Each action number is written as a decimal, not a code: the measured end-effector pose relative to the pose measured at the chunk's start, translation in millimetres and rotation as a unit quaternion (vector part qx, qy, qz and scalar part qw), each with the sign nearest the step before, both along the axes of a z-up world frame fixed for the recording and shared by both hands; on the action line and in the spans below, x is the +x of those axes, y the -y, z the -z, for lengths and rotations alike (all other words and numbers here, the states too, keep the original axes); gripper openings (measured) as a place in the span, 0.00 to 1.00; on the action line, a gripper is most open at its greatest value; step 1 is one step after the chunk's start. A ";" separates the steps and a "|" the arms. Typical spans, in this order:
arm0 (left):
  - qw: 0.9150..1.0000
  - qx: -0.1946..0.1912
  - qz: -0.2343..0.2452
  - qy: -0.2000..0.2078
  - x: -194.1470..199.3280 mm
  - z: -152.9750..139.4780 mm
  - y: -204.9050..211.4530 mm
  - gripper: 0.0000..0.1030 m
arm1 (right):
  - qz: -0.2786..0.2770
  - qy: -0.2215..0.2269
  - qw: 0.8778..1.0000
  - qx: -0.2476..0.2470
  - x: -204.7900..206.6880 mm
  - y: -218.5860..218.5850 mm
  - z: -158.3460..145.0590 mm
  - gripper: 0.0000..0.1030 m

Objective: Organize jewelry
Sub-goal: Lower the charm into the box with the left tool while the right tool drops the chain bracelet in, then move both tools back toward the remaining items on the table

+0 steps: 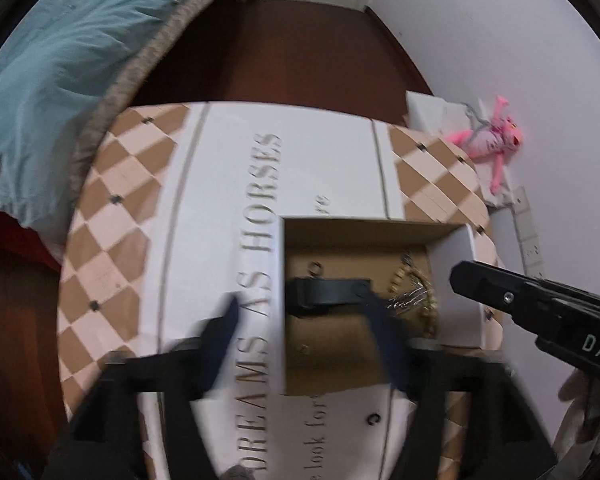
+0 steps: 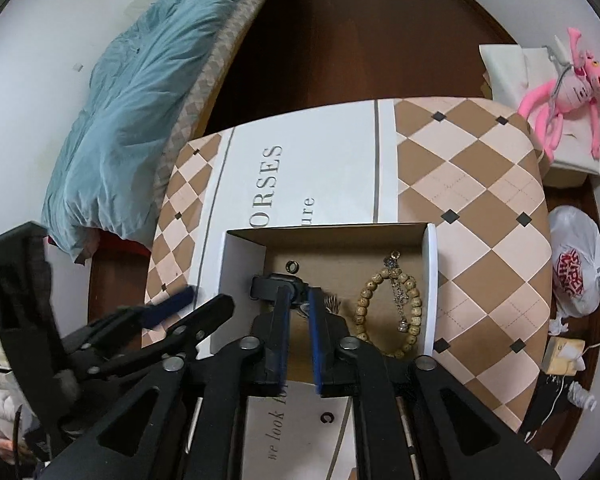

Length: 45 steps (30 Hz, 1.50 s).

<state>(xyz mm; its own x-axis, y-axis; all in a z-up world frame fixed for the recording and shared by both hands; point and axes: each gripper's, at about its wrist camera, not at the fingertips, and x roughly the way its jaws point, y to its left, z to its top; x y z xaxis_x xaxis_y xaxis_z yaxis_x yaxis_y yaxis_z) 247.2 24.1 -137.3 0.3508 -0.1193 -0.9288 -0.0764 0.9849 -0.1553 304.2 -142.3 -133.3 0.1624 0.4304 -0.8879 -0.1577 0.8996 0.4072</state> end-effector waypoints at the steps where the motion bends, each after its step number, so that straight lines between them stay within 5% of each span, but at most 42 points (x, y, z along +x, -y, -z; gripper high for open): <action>1: 1.000 0.009 -0.006 0.006 -0.7 -2.5 -3.4 0.74 | 0.001 0.001 1.000 0.001 0.1 1.3 -0.1 0.53; 8: 0.997 0.065 -0.019 0.027 -4.8 -6.6 -11.1 0.93 | 0.013 0.057 0.992 -0.112 -16.0 8.0 -4.3 0.58; 11: 0.996 0.084 -0.021 0.037 -12.7 -3.5 -9.0 0.95 | 0.013 0.077 0.981 -0.176 -30.5 8.2 1.6 0.87; 15: 0.993 0.109 -0.016 0.048 -26.0 2.9 -1.4 0.97 | 0.013 0.082 0.973 -0.217 -48.6 10.5 15.1 0.90; 23: 0.993 0.104 -0.019 0.058 -45.8 0.7 4.7 0.98 | 0.037 0.100 0.969 -0.221 -72.5 17.5 10.1 0.91; 45: 0.984 0.070 -0.018 0.165 -116.1 -84.4 24.4 0.98 | 0.104 0.228 0.948 -0.199 -150.5 37.4 -93.2 0.91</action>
<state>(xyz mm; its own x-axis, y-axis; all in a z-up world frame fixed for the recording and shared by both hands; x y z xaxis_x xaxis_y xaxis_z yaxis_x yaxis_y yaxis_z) 131.1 -0.2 -52.9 0.6377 0.0198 -0.7700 -0.0793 0.9960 -0.0401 153.7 -179.6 -40.1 0.6123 -0.0068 -0.7906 -0.0385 0.9985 -0.0384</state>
